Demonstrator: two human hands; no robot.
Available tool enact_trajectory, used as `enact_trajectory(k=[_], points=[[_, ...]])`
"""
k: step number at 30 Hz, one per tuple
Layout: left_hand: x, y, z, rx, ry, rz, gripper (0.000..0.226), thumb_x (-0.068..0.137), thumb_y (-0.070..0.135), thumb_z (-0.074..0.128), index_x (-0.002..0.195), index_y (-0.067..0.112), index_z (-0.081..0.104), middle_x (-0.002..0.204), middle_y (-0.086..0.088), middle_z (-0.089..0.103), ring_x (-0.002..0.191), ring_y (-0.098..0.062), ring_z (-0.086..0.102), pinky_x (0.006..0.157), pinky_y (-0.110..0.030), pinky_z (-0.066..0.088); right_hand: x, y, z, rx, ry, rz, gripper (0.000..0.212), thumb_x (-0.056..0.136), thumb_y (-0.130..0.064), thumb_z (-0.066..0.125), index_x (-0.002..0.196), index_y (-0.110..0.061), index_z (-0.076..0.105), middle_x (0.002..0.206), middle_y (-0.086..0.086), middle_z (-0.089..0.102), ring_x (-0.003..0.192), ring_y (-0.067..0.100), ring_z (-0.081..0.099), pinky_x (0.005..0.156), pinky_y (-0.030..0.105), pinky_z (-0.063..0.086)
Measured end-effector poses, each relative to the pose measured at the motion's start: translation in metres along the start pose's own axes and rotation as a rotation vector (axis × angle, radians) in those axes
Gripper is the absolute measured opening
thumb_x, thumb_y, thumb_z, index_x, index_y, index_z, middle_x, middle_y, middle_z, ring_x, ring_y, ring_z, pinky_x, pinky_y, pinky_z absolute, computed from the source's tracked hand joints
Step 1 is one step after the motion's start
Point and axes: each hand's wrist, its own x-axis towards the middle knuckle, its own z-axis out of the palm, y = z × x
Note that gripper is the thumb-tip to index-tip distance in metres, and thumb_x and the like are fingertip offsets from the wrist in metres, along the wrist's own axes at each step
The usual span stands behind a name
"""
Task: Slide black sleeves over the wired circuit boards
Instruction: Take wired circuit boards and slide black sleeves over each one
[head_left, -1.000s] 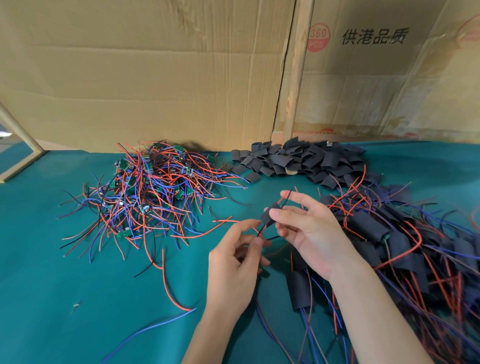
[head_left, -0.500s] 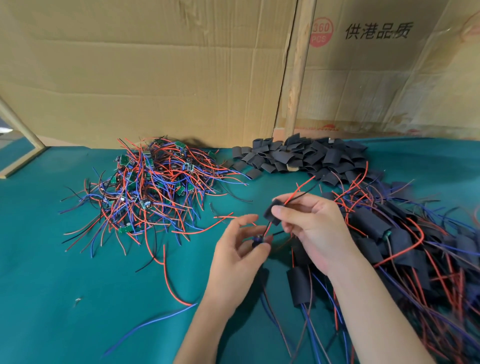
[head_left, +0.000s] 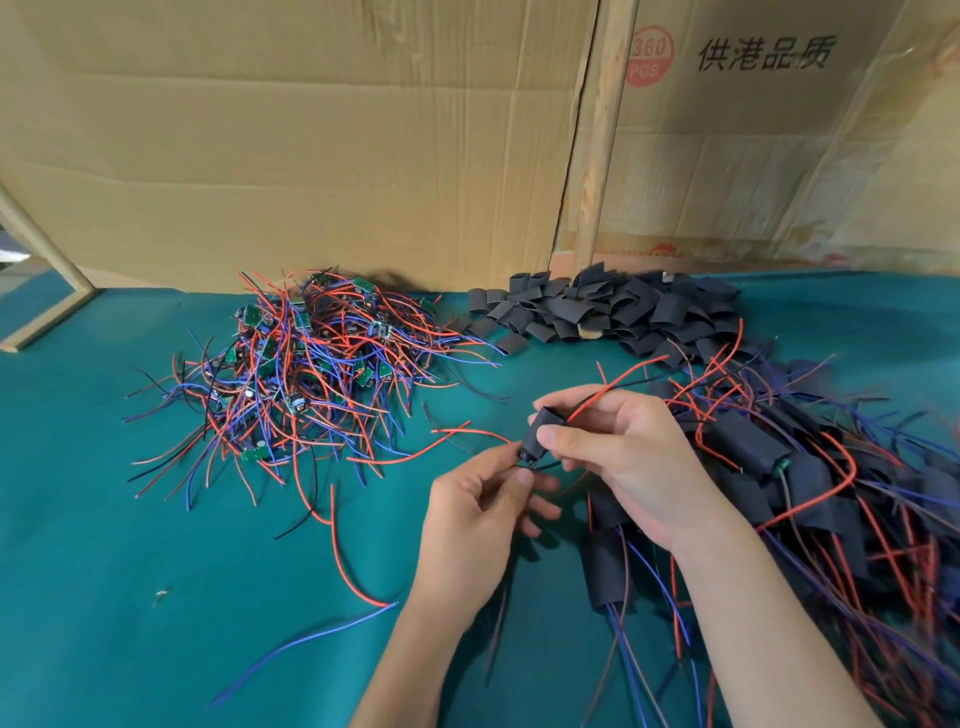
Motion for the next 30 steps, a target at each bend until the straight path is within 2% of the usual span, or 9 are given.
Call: enact_trajectory(k=[5,11,15,17,21,23,25,27,30], points=[[-0.001,0.004,0.001,-0.051,-0.006,-0.017,0.038,0.101,0.000,0.053,0.133,0.019,0.050,0.085,-0.009,0.077,0.059,-0.018,0.066,0.053,-0.022,0.047,-0.003,-0.004,-0.004,0.035,-0.076,0.069,0.031,0.070,-0.007,0.086,0.100,-0.006,0.077,0.094,0.021,0.075,0.066,0.018,0.062,0.064,0.026,0.051],[-0.001,0.006,-0.001,-0.083,0.007,-0.033,0.025,0.100,0.009,0.059,0.123,0.018,0.055,0.074,-0.014,0.074,0.050,-0.021,0.063,0.045,-0.022,0.043,-0.006,-0.007,0.006,-0.007,-0.150,0.165,0.036,0.077,-0.014,0.075,0.113,-0.007,0.074,0.101,0.021,0.076,0.073,0.021,0.058,0.063,0.025,0.049],[-0.001,0.005,0.004,-0.056,0.078,-0.054,0.009,0.100,0.020,0.061,0.108,0.019,0.059,0.070,-0.015,0.072,0.047,-0.022,0.062,0.043,-0.022,0.042,-0.012,-0.015,0.017,-0.071,-0.172,0.173,0.027,0.088,-0.003,0.072,0.115,-0.009,0.072,0.101,0.018,0.077,0.086,0.027,0.065,0.075,0.039,0.047],[-0.002,0.005,0.007,-0.028,0.071,-0.052,0.010,0.099,0.027,0.063,0.105,0.020,0.059,0.069,-0.015,0.072,0.048,-0.022,0.063,0.044,-0.022,0.042,-0.014,-0.021,0.019,-0.067,-0.106,0.163,0.025,0.093,0.004,0.063,0.115,-0.005,0.070,0.094,0.018,0.076,0.079,0.026,0.065,0.068,0.035,0.049],[-0.003,0.011,0.006,-0.115,-0.014,-0.092,0.043,0.091,0.051,0.053,0.112,0.014,0.062,0.073,-0.011,0.072,0.058,-0.022,0.066,0.052,-0.023,0.045,-0.026,-0.060,-0.009,-0.136,0.147,0.110,0.024,0.091,0.001,0.062,0.112,-0.007,0.070,0.083,0.017,0.077,0.058,0.019,0.065,0.044,0.021,0.045],[-0.001,0.010,0.005,-0.109,0.012,-0.097,0.034,0.095,0.041,0.052,0.110,0.012,0.063,0.074,-0.011,0.071,0.061,-0.022,0.067,0.055,-0.024,0.046,-0.034,-0.088,-0.038,-0.361,0.195,0.101,0.028,0.078,-0.022,0.074,0.106,-0.017,0.075,0.079,0.015,0.078,0.053,0.018,0.068,0.035,0.020,0.038],[-0.001,0.006,0.005,-0.052,0.050,-0.082,0.012,0.100,0.020,0.057,0.107,0.012,0.063,0.075,-0.011,0.072,0.061,-0.020,0.067,0.058,-0.026,0.048,-0.040,-0.115,-0.062,-0.820,0.229,0.131,0.047,0.057,-0.061,0.075,0.101,-0.043,0.074,0.077,-0.002,0.079,0.050,0.012,0.068,0.036,0.018,0.040],[-0.001,0.003,0.007,0.011,0.069,-0.060,0.013,0.099,0.005,0.056,0.105,0.013,0.063,0.075,-0.010,0.072,0.061,-0.020,0.067,0.059,-0.026,0.049,-0.038,-0.127,-0.092,-1.257,0.215,0.210,0.068,0.042,-0.100,0.061,0.096,-0.059,0.068,0.072,-0.021,0.075,0.056,0.009,0.067,0.054,0.026,0.055],[0.000,0.000,0.008,0.071,0.087,-0.037,0.023,0.095,-0.001,0.052,0.103,0.017,0.063,0.074,-0.007,0.072,0.060,-0.018,0.068,0.059,-0.025,0.049,-0.026,-0.129,-0.135,-1.481,0.337,0.173,0.086,0.032,-0.113,0.041,0.072,-0.042,0.070,0.074,-0.016,0.075,0.082,0.023,0.073,0.087,0.046,0.059]])
